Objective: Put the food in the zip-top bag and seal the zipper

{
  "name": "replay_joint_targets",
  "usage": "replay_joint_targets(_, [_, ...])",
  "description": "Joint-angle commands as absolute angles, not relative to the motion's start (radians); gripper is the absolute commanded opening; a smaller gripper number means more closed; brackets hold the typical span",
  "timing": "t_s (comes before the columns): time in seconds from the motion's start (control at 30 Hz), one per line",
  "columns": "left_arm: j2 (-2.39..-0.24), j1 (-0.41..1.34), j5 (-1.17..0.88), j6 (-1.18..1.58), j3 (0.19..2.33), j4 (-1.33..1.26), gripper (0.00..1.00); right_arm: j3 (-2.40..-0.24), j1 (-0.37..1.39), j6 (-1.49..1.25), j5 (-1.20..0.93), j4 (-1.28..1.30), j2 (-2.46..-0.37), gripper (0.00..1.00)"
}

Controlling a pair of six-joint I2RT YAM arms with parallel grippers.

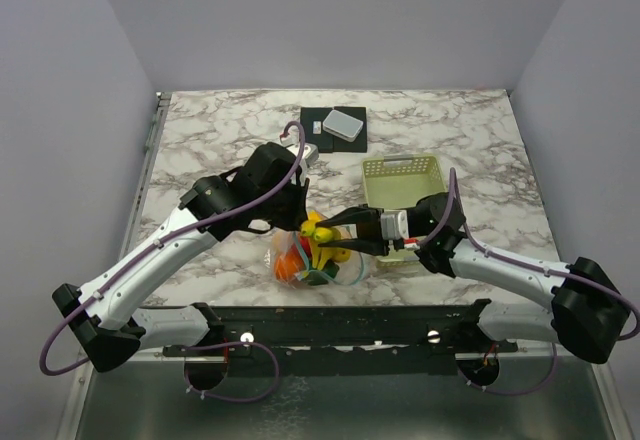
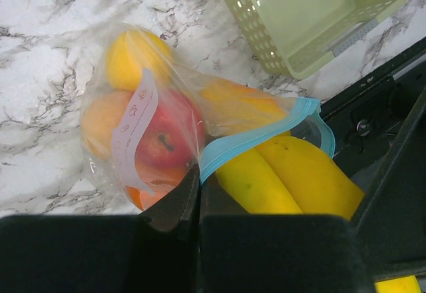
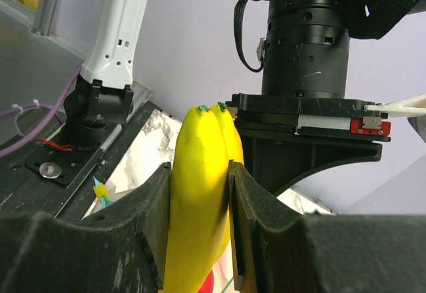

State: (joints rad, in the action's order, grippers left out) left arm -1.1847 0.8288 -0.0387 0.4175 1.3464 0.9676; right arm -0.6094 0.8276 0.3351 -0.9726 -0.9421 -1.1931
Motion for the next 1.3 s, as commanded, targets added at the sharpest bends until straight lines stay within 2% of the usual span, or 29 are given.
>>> replay_joint_targets(0.0, [-1.169, 0.842, -0.123, 0.450, 1.371, 0.859, 0.00, -0.592, 0.852, 0.250, -0.971, -1.102, -1.226, 0.16])
replay_joint_targets(0.17, [-1.166, 0.841, -0.141, 0.451, 1.361, 0.848, 0.00, -0.575, 0.856, 0.267, -0.935, -1.054, -1.218, 0.27])
replay_joint_targets(0.2, [-1.165, 0.841, -0.144, 0.451, 1.360, 0.847, 0.00, -0.569, 0.856, 0.269, -0.925, -1.047, -1.216, 0.33])
replay_joint_targets(0.33, [-1.163, 0.841, -0.147, 0.450, 1.359, 0.845, 0.00, -0.565, 0.856, 0.273, -0.884, -0.991, -1.186, 0.38])
replay_joint_targets(0.4, [-1.163, 0.841, -0.146, 0.450, 1.358, 0.844, 0.00, -0.574, 0.856, 0.279, -0.873, -0.934, -1.166, 0.41])
replay_joint_targets(0.6, [-1.163, 0.840, -0.143, 0.451, 1.355, 0.838, 0.00, -0.643, 0.856, 0.306, -0.825, -0.674, -1.120, 0.61])
replay_joint_targets(0.8, [-1.164, 0.840, -0.146, 0.453, 1.348, 0.832, 0.00, -0.680, 0.856, 0.307, -0.796, -0.544, -1.074, 0.61])
replay_joint_targets(1.27, [-1.176, 0.840, -0.118, 0.457, 1.345, 0.833, 0.00, -0.891, 0.856, 0.220, -0.689, -0.020, -0.960, 0.64])
